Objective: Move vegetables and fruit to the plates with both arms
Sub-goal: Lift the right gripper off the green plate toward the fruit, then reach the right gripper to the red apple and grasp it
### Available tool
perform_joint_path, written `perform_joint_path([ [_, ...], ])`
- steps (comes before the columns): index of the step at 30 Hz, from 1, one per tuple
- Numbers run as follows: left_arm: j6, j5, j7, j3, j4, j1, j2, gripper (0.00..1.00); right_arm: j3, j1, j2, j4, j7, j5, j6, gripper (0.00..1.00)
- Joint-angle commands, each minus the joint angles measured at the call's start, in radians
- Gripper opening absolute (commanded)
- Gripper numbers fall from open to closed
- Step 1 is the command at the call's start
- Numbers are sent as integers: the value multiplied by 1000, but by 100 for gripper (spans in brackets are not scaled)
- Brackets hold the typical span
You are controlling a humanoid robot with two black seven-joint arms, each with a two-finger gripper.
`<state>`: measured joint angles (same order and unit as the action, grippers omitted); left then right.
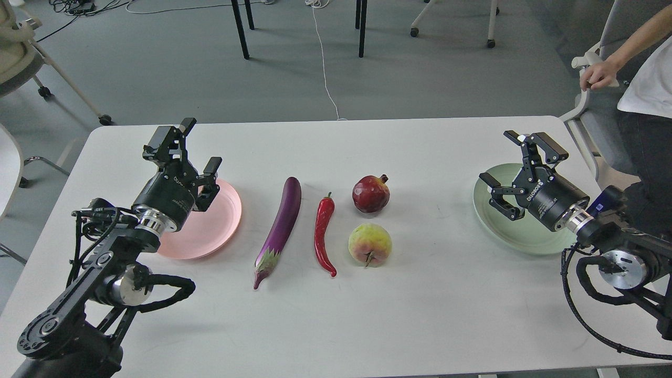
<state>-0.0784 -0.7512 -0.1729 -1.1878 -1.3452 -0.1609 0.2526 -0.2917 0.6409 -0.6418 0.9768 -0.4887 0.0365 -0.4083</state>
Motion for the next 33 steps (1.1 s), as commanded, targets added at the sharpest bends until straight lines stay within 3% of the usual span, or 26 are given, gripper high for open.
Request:
perform_joint_path([
  [1, 2, -8, -5, 4, 1, 1, 1, 98, -4, -7, 7, -1, 0, -4, -45, 99],
  [11, -7, -11, -8, 14, 5, -16, 11, 98, 8, 22, -21, 48, 0, 51, -80, 99],
  [16, -41, -13, -14, 19, 1, -37, 17, 98, 60, 187, -116, 111, 0, 297, -80, 99],
  [22, -40, -13, -48, 20, -9, -39, 14, 98, 334, 535, -127, 128, 0, 707, -78, 99],
  [26, -40, -13, -48, 23, -20, -37, 1, 98, 575, 781, -9, 91, 0, 887, -40, 99],
  [33, -38, -17, -48, 23, -63, -8, -30, 98, 988, 974, 336, -96, 0, 1048, 196, 99],
])
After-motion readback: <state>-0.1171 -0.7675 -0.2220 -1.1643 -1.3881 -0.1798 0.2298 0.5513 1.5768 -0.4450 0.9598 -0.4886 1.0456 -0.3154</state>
